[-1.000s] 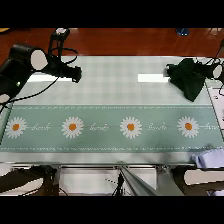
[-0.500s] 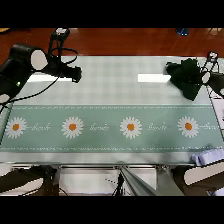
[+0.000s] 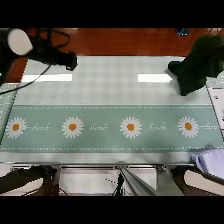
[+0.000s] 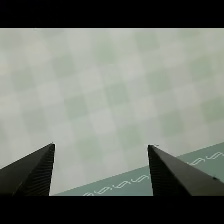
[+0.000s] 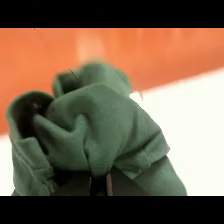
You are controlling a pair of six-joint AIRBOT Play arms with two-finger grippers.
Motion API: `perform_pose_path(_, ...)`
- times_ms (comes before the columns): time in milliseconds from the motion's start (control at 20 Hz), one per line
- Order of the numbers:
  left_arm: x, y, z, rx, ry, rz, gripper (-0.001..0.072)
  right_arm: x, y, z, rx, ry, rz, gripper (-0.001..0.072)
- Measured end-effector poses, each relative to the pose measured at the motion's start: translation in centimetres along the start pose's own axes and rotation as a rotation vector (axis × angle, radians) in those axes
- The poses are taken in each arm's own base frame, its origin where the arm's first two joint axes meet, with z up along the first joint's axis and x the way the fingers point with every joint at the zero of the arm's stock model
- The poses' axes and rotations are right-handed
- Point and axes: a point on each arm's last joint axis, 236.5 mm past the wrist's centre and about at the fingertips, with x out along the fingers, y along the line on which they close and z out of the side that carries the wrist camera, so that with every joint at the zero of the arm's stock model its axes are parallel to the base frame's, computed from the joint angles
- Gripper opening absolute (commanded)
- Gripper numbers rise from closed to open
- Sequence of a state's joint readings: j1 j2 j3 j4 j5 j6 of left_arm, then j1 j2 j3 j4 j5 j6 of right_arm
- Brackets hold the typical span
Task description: Fold the shirts.
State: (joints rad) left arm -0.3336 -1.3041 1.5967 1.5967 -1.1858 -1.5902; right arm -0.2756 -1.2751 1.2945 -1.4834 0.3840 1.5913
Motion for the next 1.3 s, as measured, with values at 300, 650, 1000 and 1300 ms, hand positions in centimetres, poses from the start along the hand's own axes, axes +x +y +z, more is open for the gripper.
perform_pose_path(300,-12.7,-2.7,5.5,0.015,-0.232,-0.08,0.0703,-18.5,6.8,12.2,0.07,-0.316,0.263,0.0031)
perform_pose_path(650,-20.9,-4.8,3.9,0.043,-0.303,-0.159,0.0702,-31.1,15.4,11.5,0.147,-0.277,0.676,0.0031)
perform_pose_path(1000,-18.3,-4.9,-0.3,0.054,-0.126,-0.158,0.0702,-32.1,22.1,3.8,0.049,0.052,0.916,0.0031)
perform_pose_path(1300,-14.6,-4.1,-3.3,0.056,0.005,-0.111,0.0701,-29.6,32.2,-6.9,-0.167,0.352,1.037,0.0033)
